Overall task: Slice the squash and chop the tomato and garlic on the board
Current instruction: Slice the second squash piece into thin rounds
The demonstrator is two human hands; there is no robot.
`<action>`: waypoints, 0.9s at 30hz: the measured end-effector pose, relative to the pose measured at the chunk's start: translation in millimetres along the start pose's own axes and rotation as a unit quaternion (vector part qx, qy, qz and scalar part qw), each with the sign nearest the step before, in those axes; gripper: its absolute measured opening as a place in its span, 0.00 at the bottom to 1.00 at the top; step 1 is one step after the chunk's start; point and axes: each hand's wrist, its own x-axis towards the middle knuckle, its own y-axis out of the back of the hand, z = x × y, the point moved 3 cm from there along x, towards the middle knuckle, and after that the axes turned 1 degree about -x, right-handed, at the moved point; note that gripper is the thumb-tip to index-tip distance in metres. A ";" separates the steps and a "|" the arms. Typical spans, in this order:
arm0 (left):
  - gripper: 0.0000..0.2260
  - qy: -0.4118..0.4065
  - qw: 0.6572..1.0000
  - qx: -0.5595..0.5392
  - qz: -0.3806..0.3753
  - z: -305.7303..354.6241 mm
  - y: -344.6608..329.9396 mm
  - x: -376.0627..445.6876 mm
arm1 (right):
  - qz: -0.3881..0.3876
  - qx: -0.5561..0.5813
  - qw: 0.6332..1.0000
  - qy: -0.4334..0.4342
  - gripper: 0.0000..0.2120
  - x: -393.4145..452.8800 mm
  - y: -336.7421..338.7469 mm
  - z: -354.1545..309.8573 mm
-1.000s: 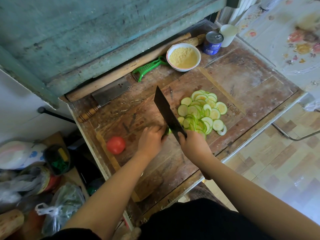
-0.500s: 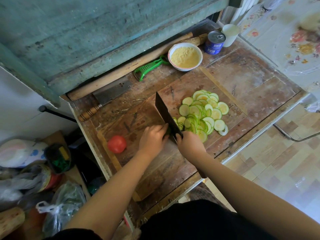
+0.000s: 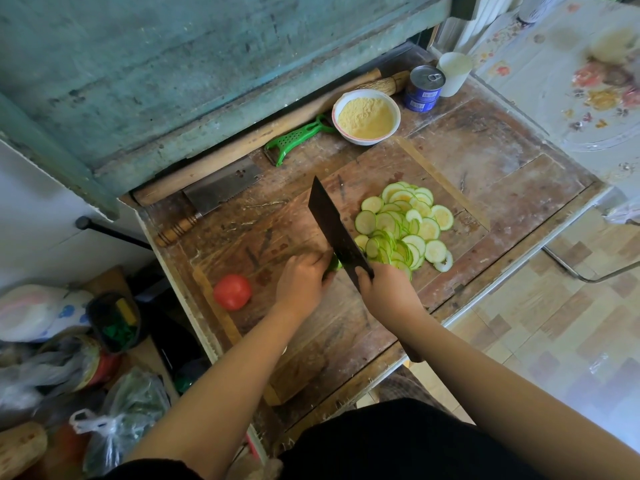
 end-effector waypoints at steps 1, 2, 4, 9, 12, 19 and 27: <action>0.19 -0.001 1.000 0.001 0.002 0.4 0.2 0.3 | -0.002 -0.002 1.000 -0.002 0.14 -0.4 0.3 -0.7; 0.19 -0.002 1.000 0.003 0.004 0.6 0.1 0.3 | -0.004 -0.004 1.000 -0.004 0.14 -0.7 0.4 -1.0; 0.19 -0.001 1.000 0.002 0.006 0.1 0.4 0.7 | -0.009 -0.011 1.000 -0.007 0.15 -0.4 0.8 -2.2; 0.21 0.004 1.000 -0.004 -0.004 -0.1 -1.5 -0.6 | -0.030 -0.018 0.999 -0.024 0.15 6.4 -7.5 -3.1; 0.22 0.015 1.000 -0.013 -0.012 -2.6 -2.1 0.2 | -0.034 -0.018 0.999 -0.037 0.14 10.6 -13.6 -5.8; 0.19 0.026 0.999 -0.017 -0.021 -1.6 -0.1 1.3 | -0.004 -0.002 1.000 -0.011 0.15 4.5 0.3 -3.4; 0.18 0.037 0.998 -0.012 -0.048 -1.3 0.2 0.1 | -0.004 -0.016 1.000 0.002 0.14 -1.4 6.5 -9.8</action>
